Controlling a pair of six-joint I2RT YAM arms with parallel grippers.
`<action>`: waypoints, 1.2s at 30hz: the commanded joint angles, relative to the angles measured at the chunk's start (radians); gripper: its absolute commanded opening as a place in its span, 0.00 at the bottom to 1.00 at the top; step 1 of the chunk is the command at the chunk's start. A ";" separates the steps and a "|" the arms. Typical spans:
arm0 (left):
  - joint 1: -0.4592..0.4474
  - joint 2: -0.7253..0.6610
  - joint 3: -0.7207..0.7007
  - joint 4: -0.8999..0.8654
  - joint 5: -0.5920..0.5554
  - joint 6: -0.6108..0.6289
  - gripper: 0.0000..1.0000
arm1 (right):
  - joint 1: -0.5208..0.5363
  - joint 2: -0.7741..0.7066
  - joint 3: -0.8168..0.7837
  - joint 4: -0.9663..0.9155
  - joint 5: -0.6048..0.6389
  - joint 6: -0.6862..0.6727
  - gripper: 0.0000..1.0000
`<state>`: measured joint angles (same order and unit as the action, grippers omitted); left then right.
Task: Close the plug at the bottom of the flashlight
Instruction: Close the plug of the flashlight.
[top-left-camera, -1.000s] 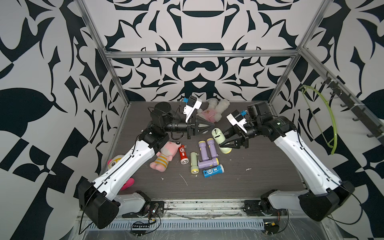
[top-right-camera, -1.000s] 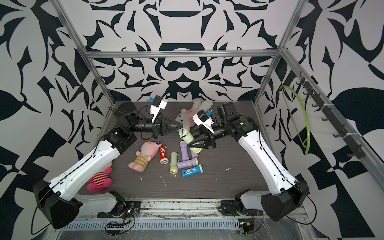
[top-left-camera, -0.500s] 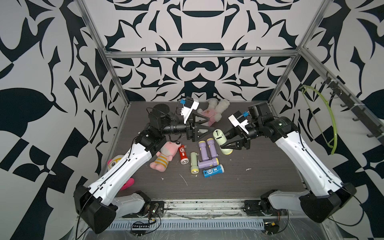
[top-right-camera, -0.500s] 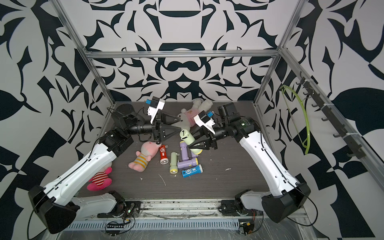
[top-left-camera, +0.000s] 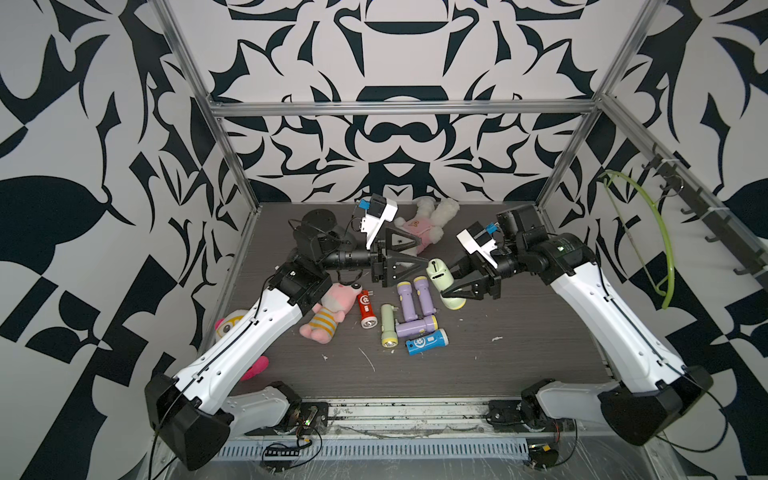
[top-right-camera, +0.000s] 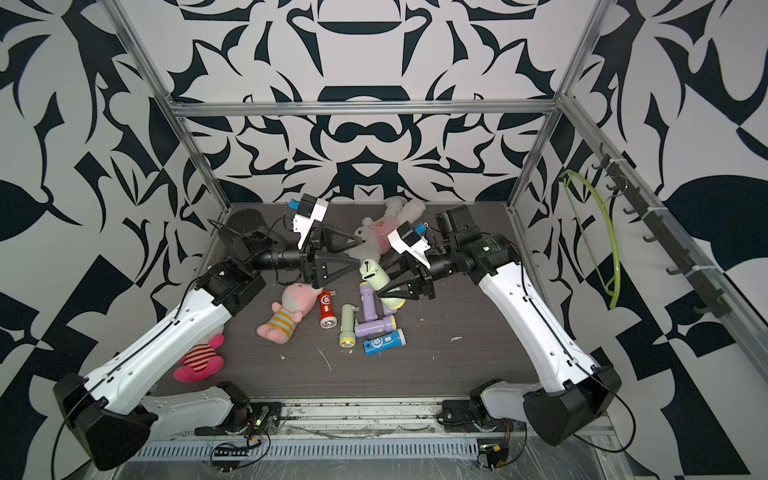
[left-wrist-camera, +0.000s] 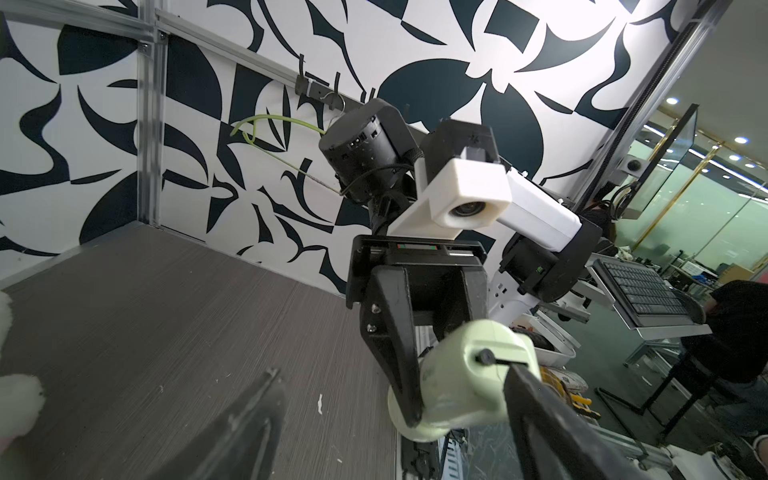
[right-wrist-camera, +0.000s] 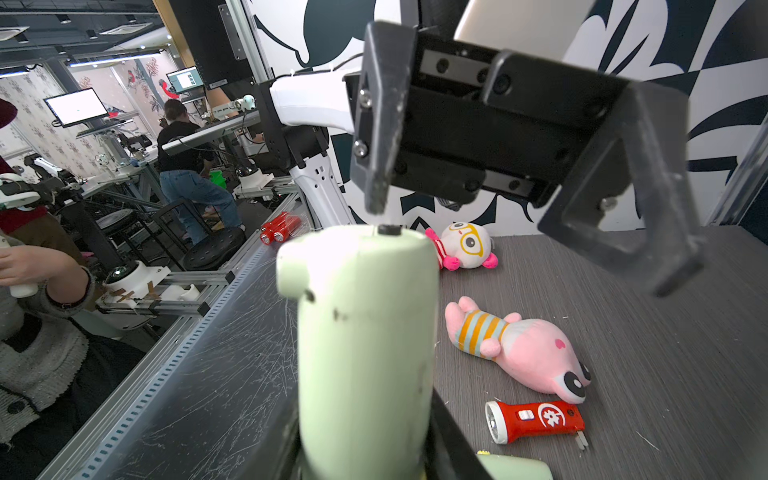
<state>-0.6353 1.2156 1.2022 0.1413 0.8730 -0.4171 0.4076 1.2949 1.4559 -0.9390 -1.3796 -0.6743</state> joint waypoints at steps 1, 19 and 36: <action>-0.003 0.010 0.043 0.023 0.045 -0.023 0.86 | 0.004 -0.001 0.044 0.000 -0.027 -0.001 0.00; -0.006 0.034 0.050 0.049 0.075 -0.040 0.69 | 0.003 0.034 0.054 -0.004 -0.022 -0.005 0.00; -0.033 0.051 0.068 0.032 0.076 -0.031 0.49 | 0.004 0.020 0.057 -0.005 -0.047 -0.008 0.00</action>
<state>-0.6640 1.2640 1.2434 0.1677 0.9337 -0.4549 0.4076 1.3384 1.4689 -0.9466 -1.3739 -0.6746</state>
